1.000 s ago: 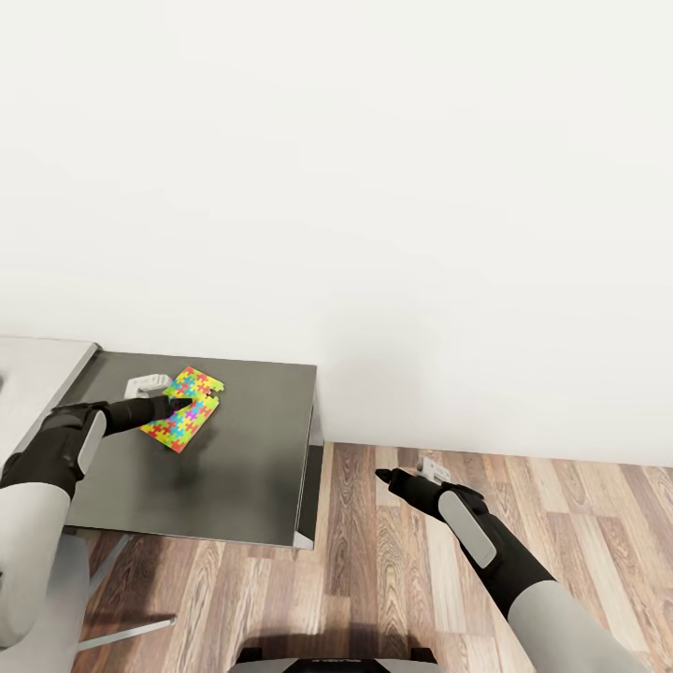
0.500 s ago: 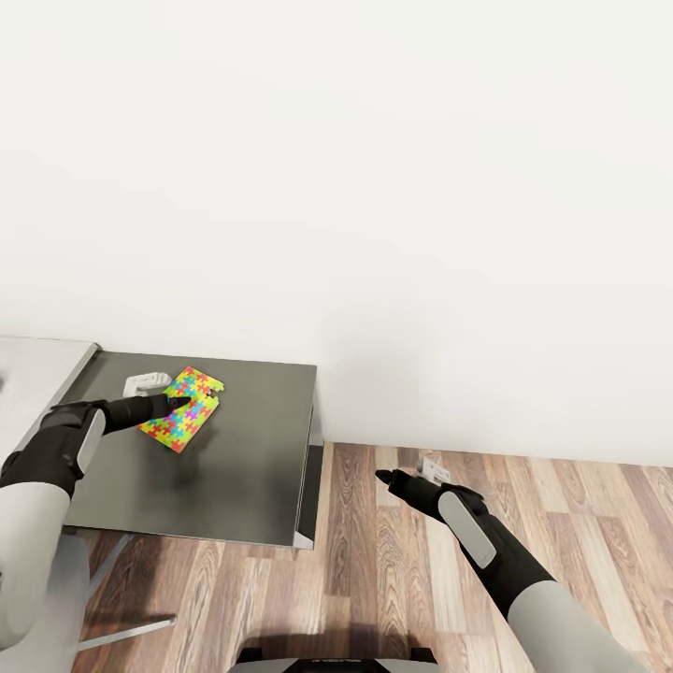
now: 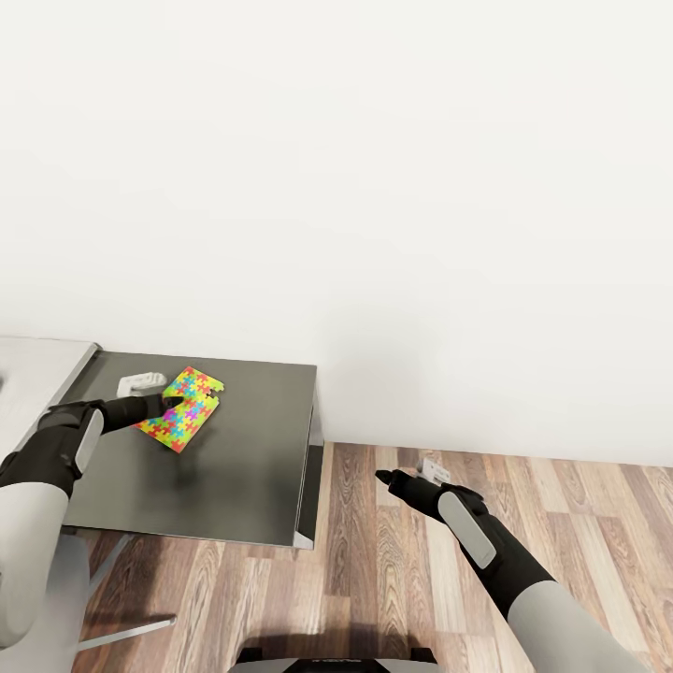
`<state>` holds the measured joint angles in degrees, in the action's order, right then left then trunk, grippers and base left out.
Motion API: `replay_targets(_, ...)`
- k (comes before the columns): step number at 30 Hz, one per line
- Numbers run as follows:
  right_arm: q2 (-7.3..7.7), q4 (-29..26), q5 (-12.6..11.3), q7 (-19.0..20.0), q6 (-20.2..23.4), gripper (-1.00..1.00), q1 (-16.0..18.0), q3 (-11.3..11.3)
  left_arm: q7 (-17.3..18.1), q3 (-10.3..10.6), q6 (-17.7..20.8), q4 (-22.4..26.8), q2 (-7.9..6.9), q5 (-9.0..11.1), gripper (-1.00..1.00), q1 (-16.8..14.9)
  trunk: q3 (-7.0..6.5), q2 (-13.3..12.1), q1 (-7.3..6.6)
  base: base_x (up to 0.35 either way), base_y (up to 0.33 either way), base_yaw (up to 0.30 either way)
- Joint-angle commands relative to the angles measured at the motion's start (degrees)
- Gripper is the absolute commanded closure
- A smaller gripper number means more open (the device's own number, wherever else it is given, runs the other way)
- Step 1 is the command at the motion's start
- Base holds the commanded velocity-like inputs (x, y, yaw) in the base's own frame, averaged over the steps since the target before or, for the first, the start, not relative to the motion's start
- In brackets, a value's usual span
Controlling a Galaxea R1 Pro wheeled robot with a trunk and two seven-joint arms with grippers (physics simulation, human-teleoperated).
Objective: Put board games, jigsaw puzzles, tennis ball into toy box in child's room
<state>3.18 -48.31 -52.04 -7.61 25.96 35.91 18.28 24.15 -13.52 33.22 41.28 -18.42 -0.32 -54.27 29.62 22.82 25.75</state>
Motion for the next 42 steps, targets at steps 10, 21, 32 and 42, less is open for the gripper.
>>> replay_targets(10,0.09,-0.12,-0.6,-0.55,0.05,-1.0,0.04,0.22,-3.14,-0.19,-1.04,0.07,0.05,-0.03,-1.0,-0.04,0.08,0.1,0.03,0.0,0.0,0.0)
replay_targets(21,0.08,-0.12,-0.6,-0.53,0.05,-1.0,0.04,0.19,-3.51,-0.24,-2.29,0.09,0.05,0.02,-1.0,-0.04,0.08,0.1,0.03,0.0,0.0,0.0)
replay_targets(32,0.07,-0.12,-0.6,-0.52,0.05,-1.0,0.04,0.22,-3.29,-0.25,-2.32,0.07,0.05,0.38,-1.0,-0.04,0.08,0.1,0.03,0.082,0.055,0.0)
replay_targets(42,0.07,-0.12,-0.6,-0.54,0.05,-1.0,0.04,0.27,-3.06,-0.25,-2.42,0.06,0.05,0.49,-1.0,-0.04,0.08,0.1,0.03,0.027,0.018,0.0)
